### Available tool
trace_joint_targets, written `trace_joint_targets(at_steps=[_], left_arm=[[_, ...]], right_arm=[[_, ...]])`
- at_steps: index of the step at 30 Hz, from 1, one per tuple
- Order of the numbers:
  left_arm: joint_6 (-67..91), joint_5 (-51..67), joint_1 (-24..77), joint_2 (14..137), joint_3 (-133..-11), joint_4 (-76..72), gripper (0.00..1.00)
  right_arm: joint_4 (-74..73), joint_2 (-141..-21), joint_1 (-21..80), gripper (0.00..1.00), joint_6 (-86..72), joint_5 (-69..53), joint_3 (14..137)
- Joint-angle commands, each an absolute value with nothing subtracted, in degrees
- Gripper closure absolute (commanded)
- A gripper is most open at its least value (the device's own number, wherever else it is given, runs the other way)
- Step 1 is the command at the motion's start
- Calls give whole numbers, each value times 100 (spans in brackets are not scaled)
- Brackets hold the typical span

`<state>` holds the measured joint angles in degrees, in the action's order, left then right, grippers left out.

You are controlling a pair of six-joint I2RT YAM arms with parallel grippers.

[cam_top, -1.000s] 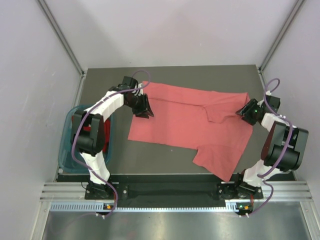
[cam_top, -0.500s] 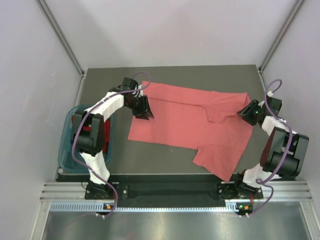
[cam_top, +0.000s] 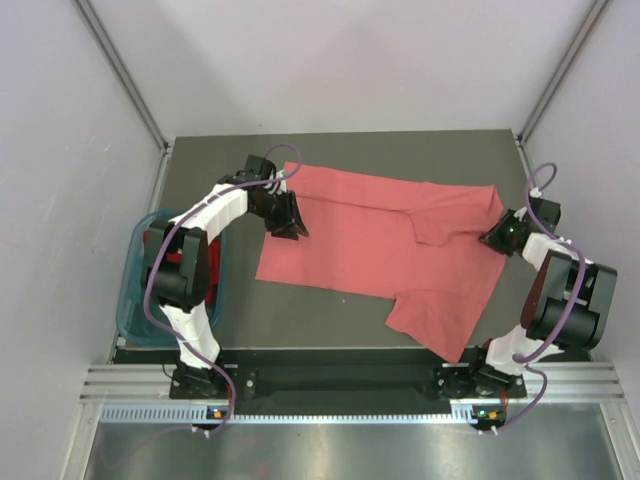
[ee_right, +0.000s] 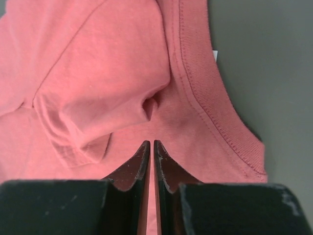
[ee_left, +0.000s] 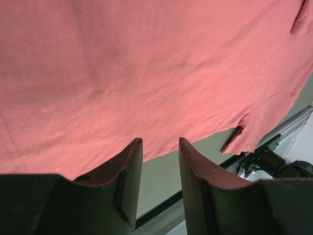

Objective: Fold and stack the t-shirts
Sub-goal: Fold the tshirt

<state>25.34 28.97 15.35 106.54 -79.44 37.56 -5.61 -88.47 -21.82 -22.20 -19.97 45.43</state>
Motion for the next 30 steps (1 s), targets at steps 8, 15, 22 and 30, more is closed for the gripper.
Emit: trace_joint_targets(at_steps=[8, 15, 22, 30], left_arm=[[2487, 2997, 1503, 10626, -8007, 3603, 59], [2478, 2997, 1494, 10643, -8007, 3630, 59], [2487, 3006, 1494, 10661, -8016, 3612, 59], [2487, 3023, 1494, 10670, -8007, 3621, 59]], right_arm=[[-176, -9404, -2232, 87, -2109, -1986, 4948], [-88, -9633, -2224, 86, -2171, -2065, 5203], [-53, -9905, -2188, 84, -2276, -2153, 5379], [-44, -10046, -2110, 79, -2338, -2224, 5440]])
